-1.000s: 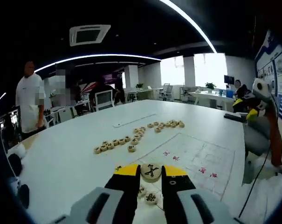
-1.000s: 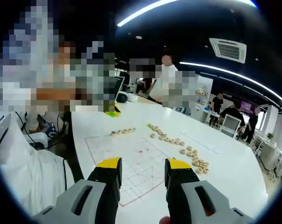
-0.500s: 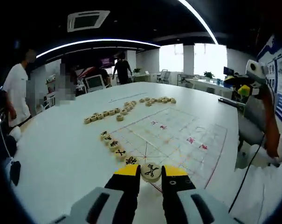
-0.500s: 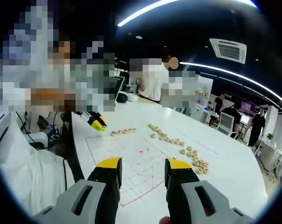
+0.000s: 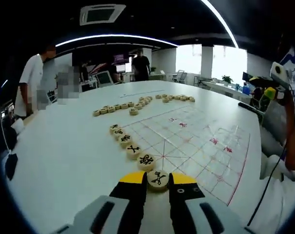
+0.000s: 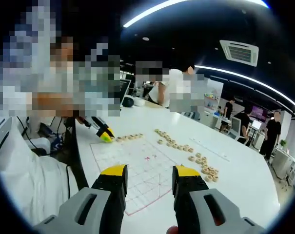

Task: Pick up the chess pieces one by one and place each piece onto its starting position on the chessboard, setting the pieces on their correct points until all the chess pieces are arranged in the starting layout

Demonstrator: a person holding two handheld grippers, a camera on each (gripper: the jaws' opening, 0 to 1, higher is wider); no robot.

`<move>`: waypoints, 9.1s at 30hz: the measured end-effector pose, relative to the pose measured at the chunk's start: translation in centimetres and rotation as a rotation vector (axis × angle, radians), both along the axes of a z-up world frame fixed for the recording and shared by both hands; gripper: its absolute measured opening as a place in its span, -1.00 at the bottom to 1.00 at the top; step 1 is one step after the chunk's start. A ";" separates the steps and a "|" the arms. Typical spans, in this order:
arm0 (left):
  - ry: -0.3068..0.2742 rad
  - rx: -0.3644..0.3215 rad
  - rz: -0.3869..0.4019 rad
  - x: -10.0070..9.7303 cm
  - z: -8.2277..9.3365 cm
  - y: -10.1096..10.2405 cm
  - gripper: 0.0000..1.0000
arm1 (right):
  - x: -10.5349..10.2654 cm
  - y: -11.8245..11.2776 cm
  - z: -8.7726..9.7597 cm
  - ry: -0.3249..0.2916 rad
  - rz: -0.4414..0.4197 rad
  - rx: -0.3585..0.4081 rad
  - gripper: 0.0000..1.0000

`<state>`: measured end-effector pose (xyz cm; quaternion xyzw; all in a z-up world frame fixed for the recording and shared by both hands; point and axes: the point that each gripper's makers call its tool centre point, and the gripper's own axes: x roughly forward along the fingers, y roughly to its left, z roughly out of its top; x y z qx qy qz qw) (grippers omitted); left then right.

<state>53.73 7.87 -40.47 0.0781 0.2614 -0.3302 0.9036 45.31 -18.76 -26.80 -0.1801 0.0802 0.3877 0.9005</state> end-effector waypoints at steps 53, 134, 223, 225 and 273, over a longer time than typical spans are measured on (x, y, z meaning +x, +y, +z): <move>-0.164 0.012 0.230 14.4 6.1 4.8 -0.03 | 0.0 -0.1 -0.1 0.002 0.002 -0.001 -0.25; -0.195 -0.171 -0.065 -2.4 11.9 -1.8 -0.59 | -0.3 -0.2 -0.3 0.018 0.024 -0.001 -0.12; -0.139 -0.013 0.330 24.6 0.5 3.5 -0.01 | 0.9 -0.6 -1.5 0.040 -0.003 -0.019 -0.13; -0.137 -0.021 0.343 25.7 0.0 3.3 -0.05 | 1.2 -0.6 -1.7 0.046 -0.006 -0.018 -0.13; -0.233 -0.254 0.156 6.2 14.6 3.1 -0.64 | 0.7 0.6 -0.9 0.013 0.002 -0.013 -0.15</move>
